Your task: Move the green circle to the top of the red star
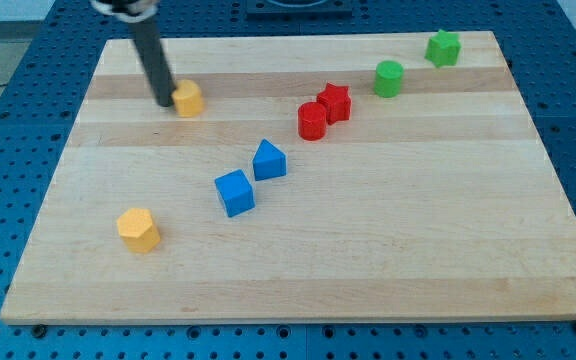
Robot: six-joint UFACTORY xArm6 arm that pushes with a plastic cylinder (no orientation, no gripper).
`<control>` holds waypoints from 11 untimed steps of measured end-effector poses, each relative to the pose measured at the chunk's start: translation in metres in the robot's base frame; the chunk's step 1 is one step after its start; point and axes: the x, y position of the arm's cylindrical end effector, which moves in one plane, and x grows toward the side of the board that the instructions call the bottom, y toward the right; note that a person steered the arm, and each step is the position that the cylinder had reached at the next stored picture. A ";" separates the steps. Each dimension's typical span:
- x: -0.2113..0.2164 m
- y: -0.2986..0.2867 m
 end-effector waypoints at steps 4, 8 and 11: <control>-0.034 0.137; -0.016 0.322; -0.013 0.182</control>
